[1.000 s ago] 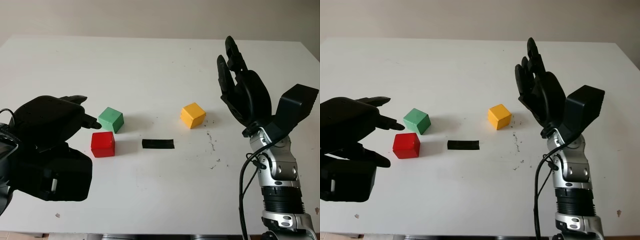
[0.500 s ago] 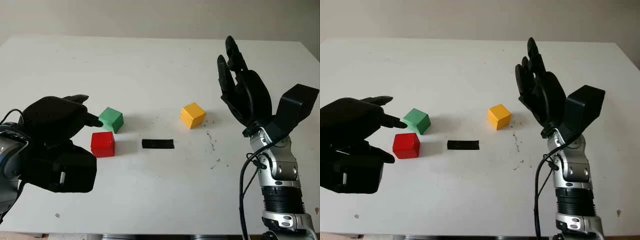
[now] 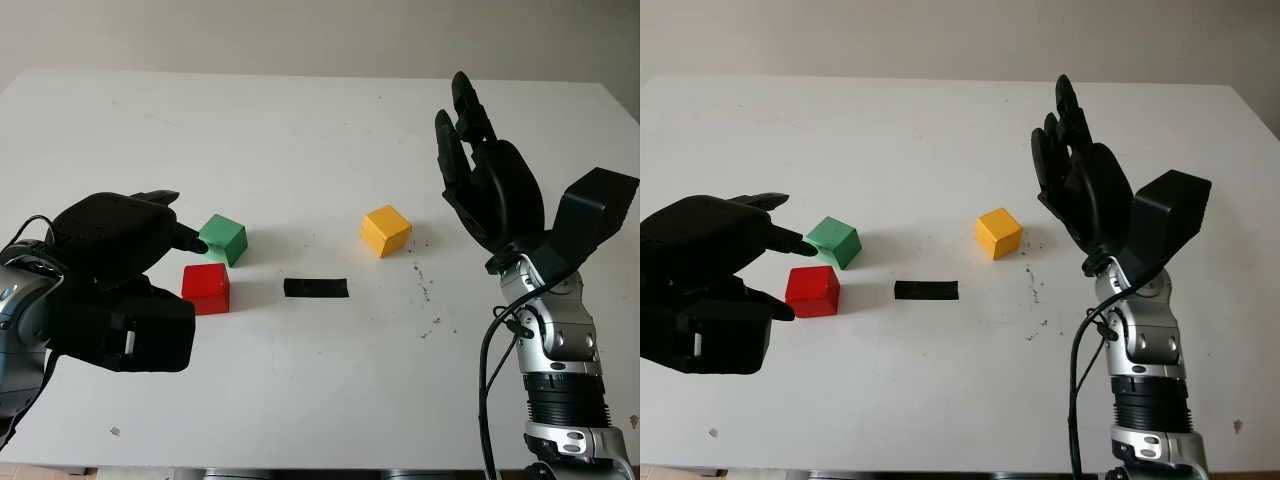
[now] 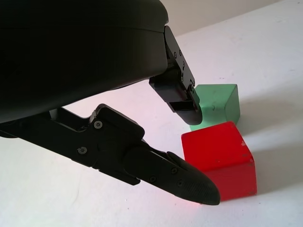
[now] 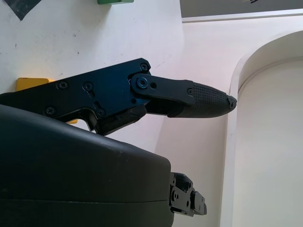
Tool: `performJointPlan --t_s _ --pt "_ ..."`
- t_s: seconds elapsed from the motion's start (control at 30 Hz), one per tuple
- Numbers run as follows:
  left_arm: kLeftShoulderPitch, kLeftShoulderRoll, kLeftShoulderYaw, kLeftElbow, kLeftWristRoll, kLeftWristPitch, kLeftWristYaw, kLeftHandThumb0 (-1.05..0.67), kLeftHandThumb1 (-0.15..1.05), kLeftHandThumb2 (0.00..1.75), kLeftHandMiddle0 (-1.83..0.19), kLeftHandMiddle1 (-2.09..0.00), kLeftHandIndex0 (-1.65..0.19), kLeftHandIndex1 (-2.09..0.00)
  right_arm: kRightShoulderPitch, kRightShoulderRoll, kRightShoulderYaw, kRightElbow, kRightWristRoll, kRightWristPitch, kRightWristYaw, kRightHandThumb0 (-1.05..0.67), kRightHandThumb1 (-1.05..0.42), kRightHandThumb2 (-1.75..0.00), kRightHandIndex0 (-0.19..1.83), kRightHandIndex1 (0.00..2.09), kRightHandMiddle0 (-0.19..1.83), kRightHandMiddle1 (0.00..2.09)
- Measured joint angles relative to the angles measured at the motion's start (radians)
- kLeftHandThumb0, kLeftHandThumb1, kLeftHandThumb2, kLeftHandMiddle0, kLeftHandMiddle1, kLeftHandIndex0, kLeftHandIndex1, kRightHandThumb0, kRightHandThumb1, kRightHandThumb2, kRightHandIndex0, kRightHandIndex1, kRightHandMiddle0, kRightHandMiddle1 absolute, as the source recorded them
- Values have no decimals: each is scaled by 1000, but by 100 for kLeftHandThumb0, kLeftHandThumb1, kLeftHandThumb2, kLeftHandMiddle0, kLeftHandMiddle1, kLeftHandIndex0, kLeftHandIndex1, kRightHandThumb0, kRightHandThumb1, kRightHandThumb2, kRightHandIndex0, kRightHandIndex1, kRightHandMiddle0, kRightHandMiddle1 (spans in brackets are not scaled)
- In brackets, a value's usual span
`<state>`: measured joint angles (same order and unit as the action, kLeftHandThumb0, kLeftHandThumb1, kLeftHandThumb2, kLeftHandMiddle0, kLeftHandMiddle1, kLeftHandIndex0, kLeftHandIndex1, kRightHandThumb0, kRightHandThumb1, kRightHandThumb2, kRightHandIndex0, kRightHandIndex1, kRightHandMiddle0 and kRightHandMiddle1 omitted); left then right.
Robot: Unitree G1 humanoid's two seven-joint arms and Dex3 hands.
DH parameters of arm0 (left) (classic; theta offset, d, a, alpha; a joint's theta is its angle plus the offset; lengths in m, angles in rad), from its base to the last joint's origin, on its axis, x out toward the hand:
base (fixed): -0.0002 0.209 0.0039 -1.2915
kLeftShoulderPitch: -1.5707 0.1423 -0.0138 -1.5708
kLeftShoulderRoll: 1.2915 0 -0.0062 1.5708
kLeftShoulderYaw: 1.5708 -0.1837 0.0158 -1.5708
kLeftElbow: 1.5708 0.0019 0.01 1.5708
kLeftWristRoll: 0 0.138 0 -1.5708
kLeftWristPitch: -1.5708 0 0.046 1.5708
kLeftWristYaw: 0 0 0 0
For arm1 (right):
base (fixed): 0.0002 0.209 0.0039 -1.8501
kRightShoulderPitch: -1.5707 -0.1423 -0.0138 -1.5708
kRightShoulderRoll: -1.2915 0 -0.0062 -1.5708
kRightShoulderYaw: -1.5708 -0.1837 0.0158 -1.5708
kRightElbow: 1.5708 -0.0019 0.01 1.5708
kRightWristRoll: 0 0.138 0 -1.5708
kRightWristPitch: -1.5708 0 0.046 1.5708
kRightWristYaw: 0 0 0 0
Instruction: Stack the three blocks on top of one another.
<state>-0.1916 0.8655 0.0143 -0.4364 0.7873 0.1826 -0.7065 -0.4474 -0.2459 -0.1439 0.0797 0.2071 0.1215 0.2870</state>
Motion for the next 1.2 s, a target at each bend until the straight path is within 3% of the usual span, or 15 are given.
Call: performJointPlan --t_s 0.1,0.5,0.87,1.2 --pt "0 -2 -3 3 0 -1 0 -74 91 5 -21 -5 -36 -100 0 -1 -3 0 0 0 1 -67 -105 -56 -19 0 -19 0" --pt "0 -41 -9 7 -17 6 9 -71 88 5 -23 -6 -36 -113 0 -5 -8 0 -3 0 0 -67 -105 -57 -19 0 -19 0" --pt "13 -78 -17 18 -18 5 52 -60 89 6 -23 -5 -33 -109 0 -6 -9 -2 2 1 2 -67 -105 -55 -19 0 -19 0" --pt "29 -85 -25 32 -21 -30 80 -44 86 5 -26 -6 -42 -111 3 -6 -10 -13 3 6 -3 -67 -105 -55 -19 0 -19 0"
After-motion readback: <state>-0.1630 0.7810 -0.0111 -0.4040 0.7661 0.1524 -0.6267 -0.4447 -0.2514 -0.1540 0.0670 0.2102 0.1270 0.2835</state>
